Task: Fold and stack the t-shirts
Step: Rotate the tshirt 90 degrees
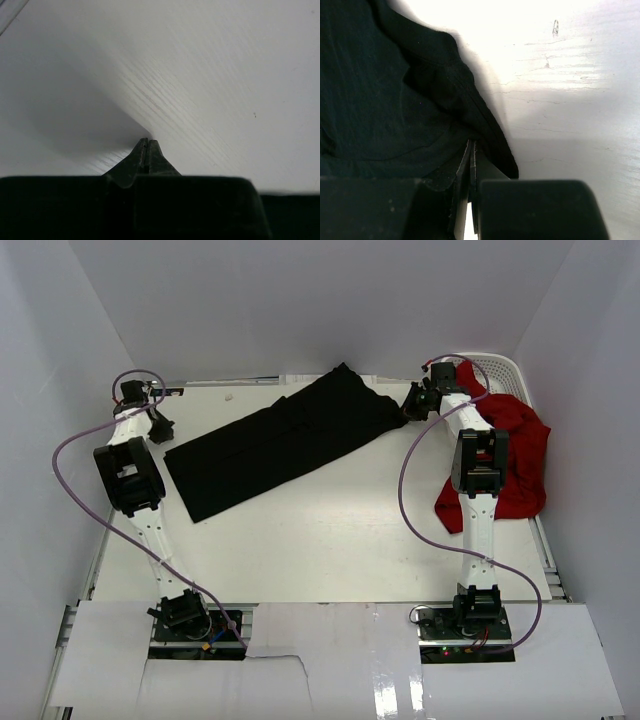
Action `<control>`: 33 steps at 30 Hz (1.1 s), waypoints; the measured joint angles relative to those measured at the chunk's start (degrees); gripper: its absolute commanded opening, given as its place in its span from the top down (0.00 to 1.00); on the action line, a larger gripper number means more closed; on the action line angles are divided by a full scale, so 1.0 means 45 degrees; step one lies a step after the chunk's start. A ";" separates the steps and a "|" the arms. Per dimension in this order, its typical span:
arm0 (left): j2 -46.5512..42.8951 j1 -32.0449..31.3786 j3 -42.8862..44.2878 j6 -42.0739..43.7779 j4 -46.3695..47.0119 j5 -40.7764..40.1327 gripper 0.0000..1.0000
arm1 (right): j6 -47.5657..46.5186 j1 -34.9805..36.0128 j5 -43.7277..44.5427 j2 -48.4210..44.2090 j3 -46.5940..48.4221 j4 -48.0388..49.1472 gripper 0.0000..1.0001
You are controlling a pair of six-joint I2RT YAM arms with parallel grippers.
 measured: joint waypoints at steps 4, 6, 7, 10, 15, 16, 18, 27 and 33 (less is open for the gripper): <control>-0.0403 0.0005 -0.0763 -0.0015 0.0340 0.0019 1.00 | -0.0015 0.0000 -0.0005 0.0000 0.0005 0.0000 0.92; -0.0816 0.0000 -0.1404 -0.0029 0.0340 0.0005 1.00 | -0.0019 0.0000 -0.0005 0.0000 0.0019 -0.0005 0.92; -0.1073 0.0000 -0.1821 -0.0063 0.0355 -0.0039 1.00 | -0.0019 0.0000 0.0000 0.0000 0.0029 -0.0010 0.92; -0.1860 0.0000 -0.3031 -0.0141 0.0296 -0.0131 1.00 | -0.0015 0.0000 0.0000 0.0005 0.0107 -0.0102 0.92; -0.3186 -0.0015 -0.5037 -0.0185 0.0389 -0.0107 1.00 | 0.0068 0.0000 -0.0005 0.0053 0.0267 -0.0335 0.92; -0.3419 -0.0029 -0.5367 -0.0194 0.0389 -0.0092 1.00 | 0.0121 0.0000 -0.0010 0.0068 0.0277 -0.0335 0.92; -0.3915 -0.0053 -0.6115 -0.0194 0.0442 -0.0073 1.00 | 0.0253 0.0000 -0.0049 0.0160 0.0403 -0.0316 0.92; -0.5702 -0.0724 -0.8529 0.0097 0.0010 0.0321 1.00 | 0.0840 -0.0005 -0.0272 0.0418 0.0573 0.0291 0.92; -0.6620 -0.1491 -0.9748 0.0296 -0.0019 0.0510 1.00 | 0.1263 -0.0063 -0.0529 0.0656 0.0704 0.0865 0.92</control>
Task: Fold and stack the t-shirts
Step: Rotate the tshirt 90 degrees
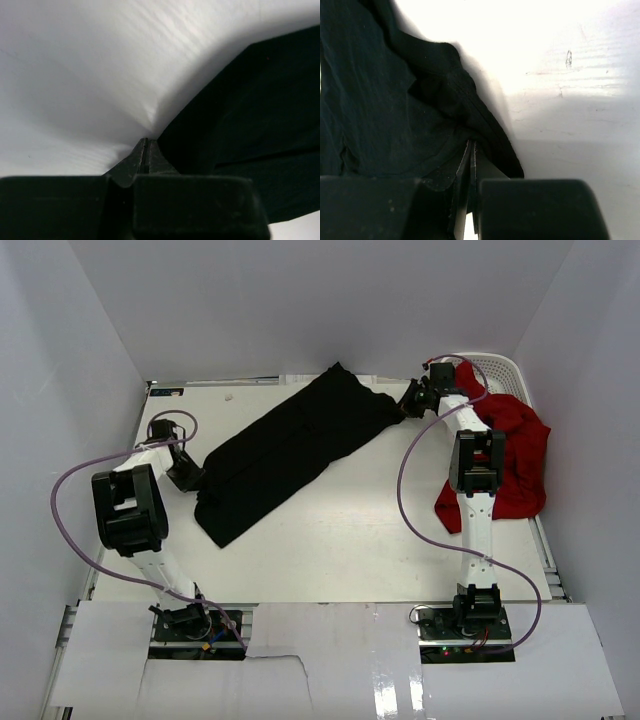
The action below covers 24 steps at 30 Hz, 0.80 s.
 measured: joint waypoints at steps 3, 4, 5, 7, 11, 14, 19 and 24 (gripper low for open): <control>-0.0437 -0.0228 -0.0549 0.0063 -0.0053 0.0005 1.00 | 0.0102 -0.0058 -0.0068 0.0044 0.0015 0.0170 0.92; -0.0554 -0.0282 -0.0704 0.0073 -0.0068 0.0015 1.00 | 0.0126 -0.0083 -0.0083 0.0044 0.0015 0.0194 0.92; -0.0670 -0.0301 -0.0865 0.0087 -0.0034 0.0029 1.00 | 0.0151 -0.0112 -0.0092 0.0044 0.0015 0.0204 0.92; -0.0903 -0.0301 -0.1219 0.0083 0.0073 0.0121 1.00 | 0.0204 -0.0175 -0.0097 0.0049 0.0019 0.0233 0.92; -0.1627 -0.0282 -0.2210 0.0024 0.0384 0.0602 1.00 | 0.0306 -0.0330 -0.0136 0.0141 0.0155 0.0384 0.92; -0.2147 -0.0325 -0.2939 -0.0058 0.0452 0.1248 1.00 | 0.0447 -0.0442 -0.0272 0.0209 0.0160 0.0631 0.92; -0.2739 -0.1209 -0.3677 -0.0369 0.0044 0.2055 1.00 | 0.0981 -0.0515 -0.0617 0.0486 0.0180 0.1360 0.92; -0.3070 -0.2642 -0.4469 -0.0976 -0.0486 0.3424 1.00 | 0.1768 -0.0505 -0.1069 0.0957 0.0471 0.2254 0.92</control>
